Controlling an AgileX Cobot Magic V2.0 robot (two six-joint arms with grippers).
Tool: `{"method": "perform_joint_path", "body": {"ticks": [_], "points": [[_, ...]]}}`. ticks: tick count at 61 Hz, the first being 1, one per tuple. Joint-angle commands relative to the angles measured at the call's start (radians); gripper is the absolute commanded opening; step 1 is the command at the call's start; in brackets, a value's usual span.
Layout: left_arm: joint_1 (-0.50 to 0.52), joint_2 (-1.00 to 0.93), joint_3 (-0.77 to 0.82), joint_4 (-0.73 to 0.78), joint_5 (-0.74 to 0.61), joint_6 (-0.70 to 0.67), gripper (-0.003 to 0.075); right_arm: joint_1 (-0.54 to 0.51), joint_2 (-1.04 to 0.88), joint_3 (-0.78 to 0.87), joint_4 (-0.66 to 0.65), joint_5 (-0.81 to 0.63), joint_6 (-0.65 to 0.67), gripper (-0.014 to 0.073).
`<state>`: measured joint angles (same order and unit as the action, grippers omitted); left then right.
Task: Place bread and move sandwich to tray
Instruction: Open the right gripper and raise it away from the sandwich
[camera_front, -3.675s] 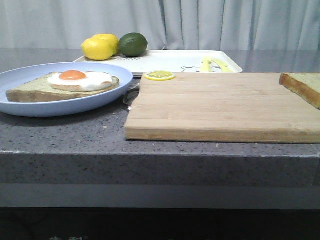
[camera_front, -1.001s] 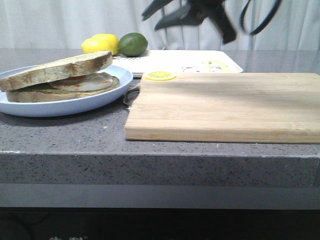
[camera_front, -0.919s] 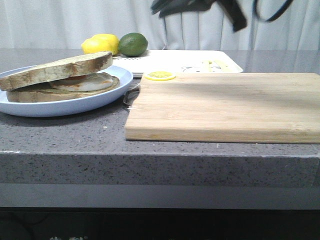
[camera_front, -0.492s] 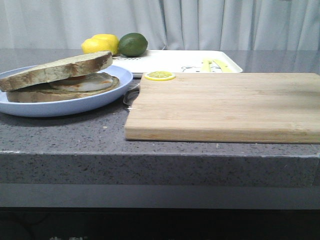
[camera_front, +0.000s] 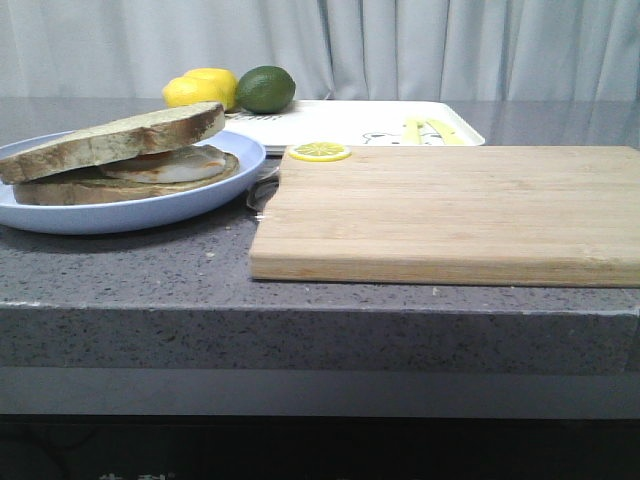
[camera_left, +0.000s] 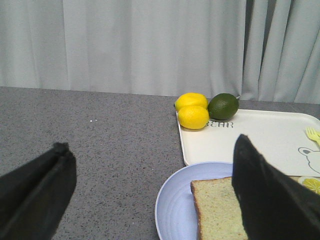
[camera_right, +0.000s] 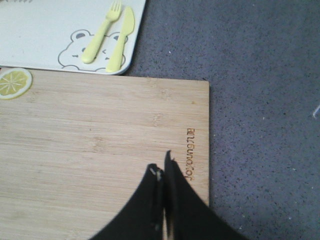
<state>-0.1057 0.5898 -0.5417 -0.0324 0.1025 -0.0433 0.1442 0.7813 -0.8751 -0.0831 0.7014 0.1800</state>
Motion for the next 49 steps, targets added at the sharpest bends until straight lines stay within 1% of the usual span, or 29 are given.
{"method": "perform_joint_path", "body": {"ticks": [1,9,13,19,24,29,35,42,49], "points": [[-0.007,0.007,-0.029,-0.003,-0.079,-0.005,0.0618,-0.003,-0.123,0.085,-0.015,-0.146,0.001,-0.006],[-0.007,0.007,-0.029,-0.003,-0.079,-0.005,0.0618,-0.003,-0.306,0.274,-0.015,-0.219,0.001,-0.006],[-0.007,0.007,-0.029,-0.003,-0.079,-0.005,0.0617,-0.003,-0.428,0.362,-0.014,-0.269,0.001,-0.006],[-0.007,0.007,-0.029,-0.003,-0.079,-0.005,0.0618,-0.003,-0.551,0.447,-0.014,-0.297,0.001,-0.006],[-0.007,0.007,-0.029,-0.003,-0.08,-0.005,0.0618,-0.003,-0.618,0.493,-0.014,-0.296,0.001,-0.006],[-0.007,0.007,-0.029,-0.007,-0.081,-0.005,0.0618,-0.003,-0.646,0.516,-0.014,-0.295,0.001,-0.006],[-0.007,0.02,-0.038,-0.03,-0.045,-0.005,0.0617,-0.003,-0.646,0.523,-0.014,-0.299,0.001,-0.006],[-0.007,0.096,-0.092,-0.03,0.054,-0.005,0.0618,-0.003,-0.646,0.523,-0.014,-0.309,0.001,-0.006],[-0.007,0.244,-0.187,-0.03,0.192,-0.005,0.0617,-0.003,-0.646,0.523,-0.014,-0.302,0.001,-0.006]]}}
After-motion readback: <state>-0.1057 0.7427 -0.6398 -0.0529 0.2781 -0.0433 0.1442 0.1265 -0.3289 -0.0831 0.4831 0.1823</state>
